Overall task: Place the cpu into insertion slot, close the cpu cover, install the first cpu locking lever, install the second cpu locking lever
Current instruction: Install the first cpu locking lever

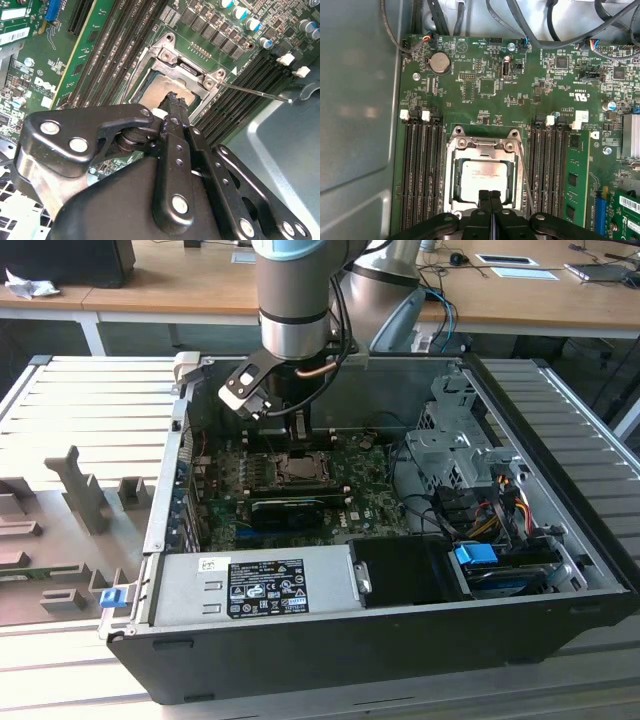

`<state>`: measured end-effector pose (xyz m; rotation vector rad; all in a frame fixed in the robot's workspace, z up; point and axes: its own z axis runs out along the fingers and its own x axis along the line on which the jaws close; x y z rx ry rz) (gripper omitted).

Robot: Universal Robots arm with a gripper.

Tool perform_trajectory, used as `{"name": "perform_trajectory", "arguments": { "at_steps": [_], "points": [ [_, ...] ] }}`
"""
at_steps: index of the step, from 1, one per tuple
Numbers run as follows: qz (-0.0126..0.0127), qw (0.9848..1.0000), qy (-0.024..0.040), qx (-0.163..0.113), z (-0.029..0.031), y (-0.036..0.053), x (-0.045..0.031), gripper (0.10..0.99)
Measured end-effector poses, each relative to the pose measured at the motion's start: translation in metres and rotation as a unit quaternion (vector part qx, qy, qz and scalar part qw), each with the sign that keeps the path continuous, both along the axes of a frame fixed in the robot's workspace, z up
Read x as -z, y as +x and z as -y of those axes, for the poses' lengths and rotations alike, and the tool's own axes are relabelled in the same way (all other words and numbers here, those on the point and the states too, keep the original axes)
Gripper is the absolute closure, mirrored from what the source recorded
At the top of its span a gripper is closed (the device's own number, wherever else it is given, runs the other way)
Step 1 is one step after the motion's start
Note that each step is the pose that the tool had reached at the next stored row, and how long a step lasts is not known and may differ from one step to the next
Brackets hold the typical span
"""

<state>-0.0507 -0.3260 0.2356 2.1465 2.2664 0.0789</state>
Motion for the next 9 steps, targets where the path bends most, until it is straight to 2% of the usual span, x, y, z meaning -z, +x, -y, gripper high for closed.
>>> {"name": "perform_trajectory", "arguments": {
  "at_steps": [4, 5, 6, 9],
  "points": [
    [0.0000, 1.0000, 0.0000, 0.000, 0.0000, 0.0000, -0.0019, 0.980],
    [0.0000, 1.0000, -0.0003, 0.000, 0.0000, 0.0000, -0.0051, 0.980],
    [0.0000, 1.0000, -0.0005, 0.000, 0.0000, 0.0000, -0.0134, 0.980],
    [0.0000, 1.0000, -0.0005, 0.000, 0.0000, 0.0000, -0.0246, 0.980]
  ]
}}
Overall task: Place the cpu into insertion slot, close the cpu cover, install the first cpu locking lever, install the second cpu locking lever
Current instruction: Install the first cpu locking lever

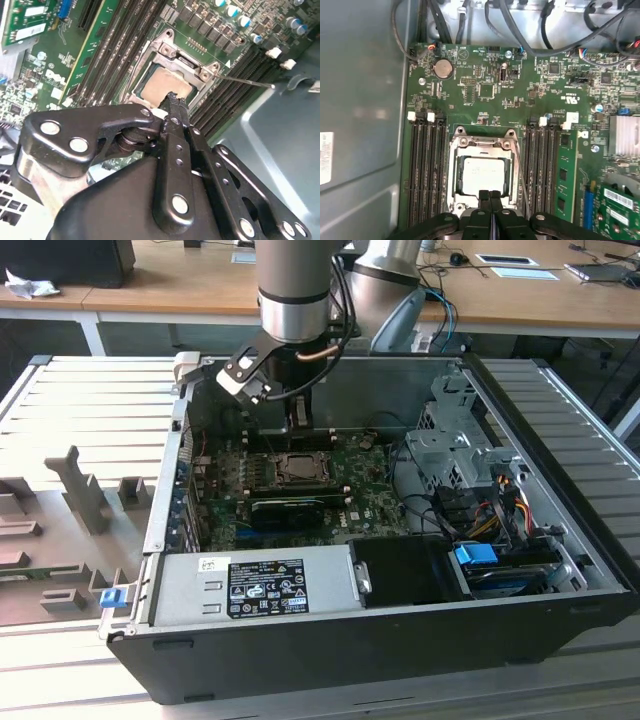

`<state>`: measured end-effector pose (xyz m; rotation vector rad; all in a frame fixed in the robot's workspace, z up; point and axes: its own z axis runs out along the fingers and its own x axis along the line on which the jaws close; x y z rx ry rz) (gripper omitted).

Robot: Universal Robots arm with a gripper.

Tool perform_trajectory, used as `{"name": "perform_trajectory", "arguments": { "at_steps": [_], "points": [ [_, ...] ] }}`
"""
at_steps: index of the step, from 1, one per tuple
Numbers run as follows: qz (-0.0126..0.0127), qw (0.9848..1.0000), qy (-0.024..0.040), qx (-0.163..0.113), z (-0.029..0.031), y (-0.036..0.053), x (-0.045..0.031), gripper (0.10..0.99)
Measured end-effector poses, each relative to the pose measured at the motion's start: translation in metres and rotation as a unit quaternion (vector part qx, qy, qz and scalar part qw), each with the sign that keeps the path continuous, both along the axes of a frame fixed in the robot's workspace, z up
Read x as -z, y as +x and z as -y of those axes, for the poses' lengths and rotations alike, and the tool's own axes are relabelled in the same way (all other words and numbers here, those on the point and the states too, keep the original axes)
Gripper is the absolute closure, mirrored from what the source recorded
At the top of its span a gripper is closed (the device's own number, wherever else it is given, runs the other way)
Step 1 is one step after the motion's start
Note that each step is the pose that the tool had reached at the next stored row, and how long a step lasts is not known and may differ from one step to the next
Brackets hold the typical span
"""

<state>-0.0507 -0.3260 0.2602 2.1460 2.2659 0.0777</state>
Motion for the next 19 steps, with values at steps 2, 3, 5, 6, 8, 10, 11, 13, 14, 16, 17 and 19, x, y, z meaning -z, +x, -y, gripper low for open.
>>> {"name": "perform_trajectory", "arguments": {
  "at_steps": [2, 3, 5, 6, 8, 10, 11, 13, 14, 16, 17, 19],
  "points": [
    [-0.0001, 1.0000, -0.0001, 0.000, 0.0000, 0.0000, -0.0110, 0.980],
    [0.0000, 1.0000, -0.0011, 0.000, 0.0000, 0.0000, -0.0160, 0.980],
    [0.0000, 1.0000, -0.0021, 0.000, 0.0000, 0.0001, -0.0179, 0.980],
    [0.0000, 1.0000, -0.0028, -0.005, 0.0000, 0.0000, -0.0180, 0.980],
    [-0.0001, 0.9997, -0.0050, -0.023, 0.0000, 0.0000, -0.0179, 0.980],
    [0.0000, 0.9990, -0.0057, -0.044, 0.0000, -0.0013, -0.0177, 0.980],
    [0.0000, 0.9987, -0.0057, -0.052, 0.0001, -0.0017, -0.0176, 0.980],
    [0.0000, 0.9979, -0.0058, -0.064, 0.0001, -0.0018, -0.0172, 0.980],
    [0.0001, 0.9974, -0.0058, -0.072, 0.0001, -0.0019, -0.0169, 0.980],
    [0.0001, 0.9964, -0.0058, -0.084, 0.0001, -0.0018, -0.0167, 0.980],
    [0.0002, 0.9959, -0.0058, -0.090, 0.0001, -0.0018, -0.0167, 0.980],
    [0.0003, 0.9948, -0.0057, -0.101, 0.0002, -0.0018, -0.0167, 0.980]
  ]
}}
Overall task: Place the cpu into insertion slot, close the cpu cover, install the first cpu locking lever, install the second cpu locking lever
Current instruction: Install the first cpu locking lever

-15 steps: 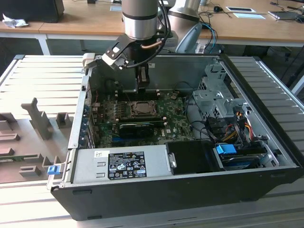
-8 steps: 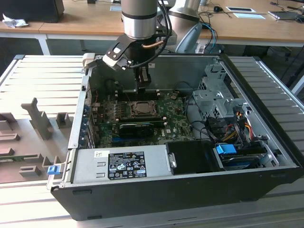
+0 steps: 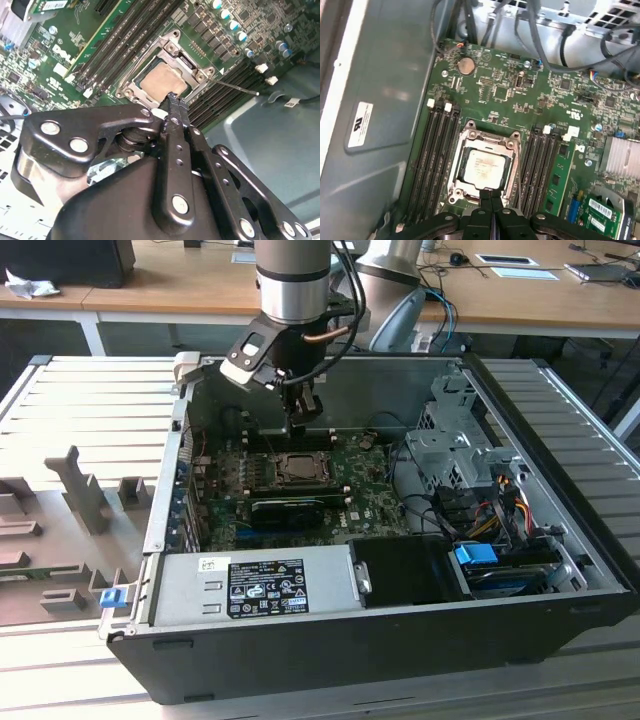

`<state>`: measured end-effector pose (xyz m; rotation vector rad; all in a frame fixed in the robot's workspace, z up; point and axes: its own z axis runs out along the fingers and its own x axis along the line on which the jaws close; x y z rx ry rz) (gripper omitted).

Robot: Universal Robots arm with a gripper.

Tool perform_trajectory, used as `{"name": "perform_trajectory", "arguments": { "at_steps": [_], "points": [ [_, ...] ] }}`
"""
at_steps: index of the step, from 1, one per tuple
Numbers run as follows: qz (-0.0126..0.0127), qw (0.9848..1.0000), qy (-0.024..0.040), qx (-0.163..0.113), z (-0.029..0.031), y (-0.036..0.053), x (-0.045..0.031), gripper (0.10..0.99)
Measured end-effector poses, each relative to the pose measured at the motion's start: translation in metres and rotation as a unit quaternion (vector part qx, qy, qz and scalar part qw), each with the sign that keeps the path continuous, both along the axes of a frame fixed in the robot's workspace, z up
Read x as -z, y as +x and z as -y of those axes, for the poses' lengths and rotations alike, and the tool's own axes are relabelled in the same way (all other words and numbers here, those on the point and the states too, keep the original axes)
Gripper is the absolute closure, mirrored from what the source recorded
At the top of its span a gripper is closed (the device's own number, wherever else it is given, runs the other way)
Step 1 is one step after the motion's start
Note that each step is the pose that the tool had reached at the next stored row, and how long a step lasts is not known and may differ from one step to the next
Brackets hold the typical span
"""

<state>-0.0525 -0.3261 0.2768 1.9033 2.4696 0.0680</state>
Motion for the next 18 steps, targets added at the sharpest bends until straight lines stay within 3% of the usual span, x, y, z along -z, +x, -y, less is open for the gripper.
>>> {"name": "perform_trajectory", "arguments": {
  "at_steps": [7, 8, 10, 12, 13, 14, 16, 18],
  "points": [
    [0.0000, 0.9991, 0.0000, -0.041, 0.0000, 0.0000, 0.0000, 0.980],
    [-0.0001, 0.9983, 0.0000, -0.059, 0.0000, 0.0000, 0.0000, 0.980],
    [-0.0010, 0.9949, 0.0001, -0.101, 0.0000, 0.0000, 0.0000, 0.980],
    [-0.0026, 0.9928, 0.0002, -0.119, 0.0000, 0.0001, 0.0000, 0.980],
    [-0.0056, 0.9908, 0.0005, -0.135, 0.0001, 0.0000, 0.0000, 0.980],
    [-0.0066, 0.9874, 0.0006, -0.158, 0.0000, -0.0001, 0.0005, 0.980],
    [-0.0065, 0.9848, 0.0009, -0.174, 0.0000, 0.0000, 0.0012, 0.980],
    [-0.0066, 0.9836, 0.0007, -0.180, 0.0000, 0.0000, 0.0013, 0.980]
  ]
}}
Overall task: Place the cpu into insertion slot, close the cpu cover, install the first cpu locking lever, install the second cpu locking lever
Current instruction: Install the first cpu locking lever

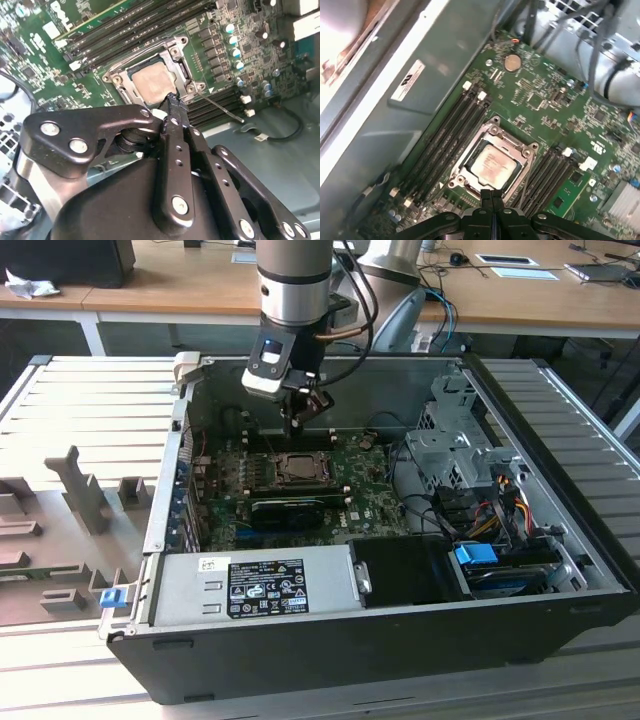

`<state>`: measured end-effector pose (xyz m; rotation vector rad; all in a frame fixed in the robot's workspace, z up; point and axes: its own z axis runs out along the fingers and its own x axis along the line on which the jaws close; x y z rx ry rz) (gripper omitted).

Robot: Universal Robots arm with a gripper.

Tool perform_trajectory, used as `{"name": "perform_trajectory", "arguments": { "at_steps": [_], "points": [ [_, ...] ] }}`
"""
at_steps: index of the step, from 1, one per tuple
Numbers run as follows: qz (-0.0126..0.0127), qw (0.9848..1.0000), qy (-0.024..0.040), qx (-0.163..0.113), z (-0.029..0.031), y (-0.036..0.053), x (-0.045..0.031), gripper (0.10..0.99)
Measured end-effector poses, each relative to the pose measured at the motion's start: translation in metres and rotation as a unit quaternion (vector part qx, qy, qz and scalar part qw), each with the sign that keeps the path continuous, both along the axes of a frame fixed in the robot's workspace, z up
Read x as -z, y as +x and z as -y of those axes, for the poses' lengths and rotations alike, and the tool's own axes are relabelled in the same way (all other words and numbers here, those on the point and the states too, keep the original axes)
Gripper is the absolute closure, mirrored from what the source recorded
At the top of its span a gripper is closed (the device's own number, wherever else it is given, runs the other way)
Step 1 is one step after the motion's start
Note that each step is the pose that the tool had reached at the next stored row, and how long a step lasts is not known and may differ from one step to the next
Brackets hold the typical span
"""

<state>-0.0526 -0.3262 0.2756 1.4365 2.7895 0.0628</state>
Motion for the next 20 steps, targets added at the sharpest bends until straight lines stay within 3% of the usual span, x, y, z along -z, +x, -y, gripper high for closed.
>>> {"name": "perform_trajectory", "arguments": {
  "at_steps": [7, 14, 16, 20],
  "points": [
    [0.0000, 0.9999, 0.0065, -0.014, 0.0005, 0.0029, 0.0002, 0.980],
    [-0.0004, 0.9966, 0.0064, -0.082, 0.0006, 0.0029, 0.0002, 0.980],
    [-0.0005, 0.9949, 0.0065, -0.100, 0.0005, 0.0029, 0.0006, 0.980],
    [-0.0010, 0.9849, 0.0064, -0.173, 0.0005, 0.0029, 0.0033, 0.980]
  ]
}}
